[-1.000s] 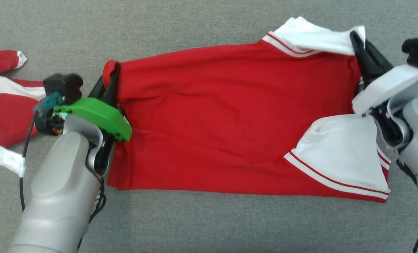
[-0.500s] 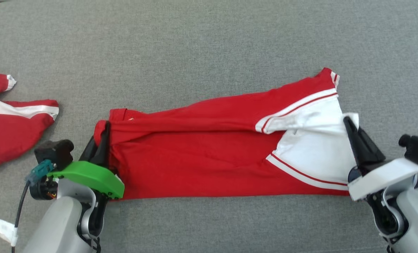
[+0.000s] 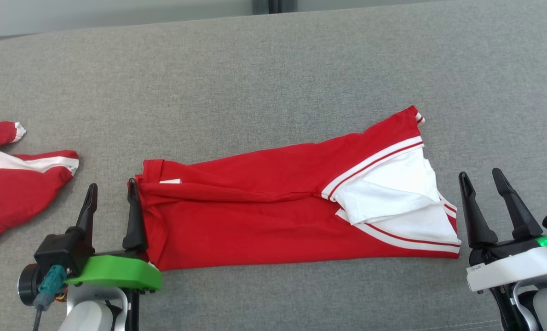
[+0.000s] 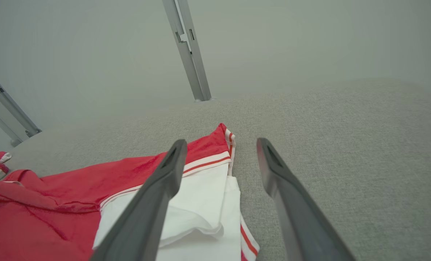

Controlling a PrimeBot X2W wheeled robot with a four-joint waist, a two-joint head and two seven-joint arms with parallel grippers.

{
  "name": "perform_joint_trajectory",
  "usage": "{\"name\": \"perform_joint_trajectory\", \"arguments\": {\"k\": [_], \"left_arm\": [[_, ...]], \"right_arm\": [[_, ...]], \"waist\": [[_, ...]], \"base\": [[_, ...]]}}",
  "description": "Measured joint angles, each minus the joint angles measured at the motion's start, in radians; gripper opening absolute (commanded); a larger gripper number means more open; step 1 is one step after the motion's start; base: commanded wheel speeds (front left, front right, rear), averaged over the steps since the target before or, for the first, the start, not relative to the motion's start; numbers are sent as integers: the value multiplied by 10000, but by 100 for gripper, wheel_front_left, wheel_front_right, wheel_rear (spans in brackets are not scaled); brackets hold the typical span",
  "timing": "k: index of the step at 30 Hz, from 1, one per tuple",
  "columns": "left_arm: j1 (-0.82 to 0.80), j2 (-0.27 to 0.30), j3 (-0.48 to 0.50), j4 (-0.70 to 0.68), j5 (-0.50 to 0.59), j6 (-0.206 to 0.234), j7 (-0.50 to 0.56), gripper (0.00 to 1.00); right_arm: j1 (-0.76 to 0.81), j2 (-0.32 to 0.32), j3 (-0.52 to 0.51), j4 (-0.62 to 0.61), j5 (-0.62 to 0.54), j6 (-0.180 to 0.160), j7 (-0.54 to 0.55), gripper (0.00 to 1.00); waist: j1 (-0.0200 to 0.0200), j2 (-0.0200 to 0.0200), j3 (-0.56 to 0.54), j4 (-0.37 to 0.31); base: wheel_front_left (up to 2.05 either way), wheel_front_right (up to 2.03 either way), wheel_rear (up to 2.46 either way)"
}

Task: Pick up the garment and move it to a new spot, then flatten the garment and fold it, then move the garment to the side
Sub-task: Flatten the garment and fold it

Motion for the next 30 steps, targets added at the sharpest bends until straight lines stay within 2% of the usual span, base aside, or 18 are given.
{"name": "perform_joint_trajectory", "arguments": {"k": [10, 20, 24, 30], "left_arm": [[886, -19, -278, -1145, 750, 669, -38, 100], [783, -38, -314, -1315, 796, 721, -36, 100], [328, -123, -401, -1409, 982, 713, -38, 100], [-337, -408, -529, -1337, 1227, 537, -63, 100]], "right_arm": [[535, 679, -688, -1402, -1181, 0, 1187, 100], [516, 656, -897, -1622, -1298, 0, 1590, 100], [239, 476, -907, -1267, -1313, 0, 1751, 100], [-536, 332, -378, 412, -1164, -2, 1783, 100]], "waist": [[0, 0, -665, -124], [0, -1, -354, 10], [0, -1, 30, 119], [0, 0, 688, 395]], "base": [[0, 0, 0], [0, 0, 0], [0, 0, 0], [0, 0, 0]]}}
